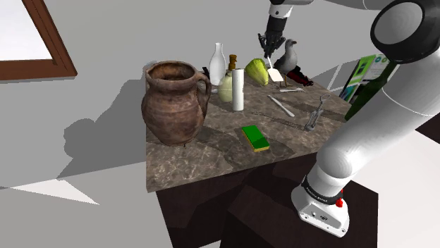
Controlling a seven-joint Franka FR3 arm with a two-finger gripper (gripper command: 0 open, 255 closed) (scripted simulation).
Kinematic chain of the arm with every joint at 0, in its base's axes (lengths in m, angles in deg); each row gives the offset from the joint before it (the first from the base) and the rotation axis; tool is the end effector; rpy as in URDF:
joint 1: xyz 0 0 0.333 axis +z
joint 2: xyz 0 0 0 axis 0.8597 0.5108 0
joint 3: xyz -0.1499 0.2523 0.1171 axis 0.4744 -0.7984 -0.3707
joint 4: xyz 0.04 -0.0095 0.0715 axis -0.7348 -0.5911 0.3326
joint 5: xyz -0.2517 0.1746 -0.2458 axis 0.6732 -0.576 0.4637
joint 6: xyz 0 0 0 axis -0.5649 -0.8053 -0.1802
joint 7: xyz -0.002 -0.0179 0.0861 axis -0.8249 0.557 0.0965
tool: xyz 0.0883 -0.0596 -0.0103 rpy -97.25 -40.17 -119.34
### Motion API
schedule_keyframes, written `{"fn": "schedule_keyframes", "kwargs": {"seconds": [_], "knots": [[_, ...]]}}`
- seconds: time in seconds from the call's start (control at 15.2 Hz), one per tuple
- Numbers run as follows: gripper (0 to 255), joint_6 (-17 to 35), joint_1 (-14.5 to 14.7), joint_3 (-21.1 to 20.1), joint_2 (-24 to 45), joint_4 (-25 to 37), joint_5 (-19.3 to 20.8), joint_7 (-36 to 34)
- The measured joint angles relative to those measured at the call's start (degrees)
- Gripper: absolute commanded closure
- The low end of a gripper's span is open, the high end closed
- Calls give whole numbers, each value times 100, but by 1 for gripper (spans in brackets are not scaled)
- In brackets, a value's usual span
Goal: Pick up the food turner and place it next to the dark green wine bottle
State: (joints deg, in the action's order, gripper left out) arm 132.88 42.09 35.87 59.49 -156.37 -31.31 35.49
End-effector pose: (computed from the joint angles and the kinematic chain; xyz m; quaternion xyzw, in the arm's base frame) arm 0.4337 -0.2871 0.6030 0.9522 -0.3035 0.0319 0.0099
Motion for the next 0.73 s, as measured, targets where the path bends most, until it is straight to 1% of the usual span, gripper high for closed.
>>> {"fn": "schedule_keyframes", "kwargs": {"seconds": [0.73], "knots": [[255,-868,6,10,221,1082,-59,46]]}}
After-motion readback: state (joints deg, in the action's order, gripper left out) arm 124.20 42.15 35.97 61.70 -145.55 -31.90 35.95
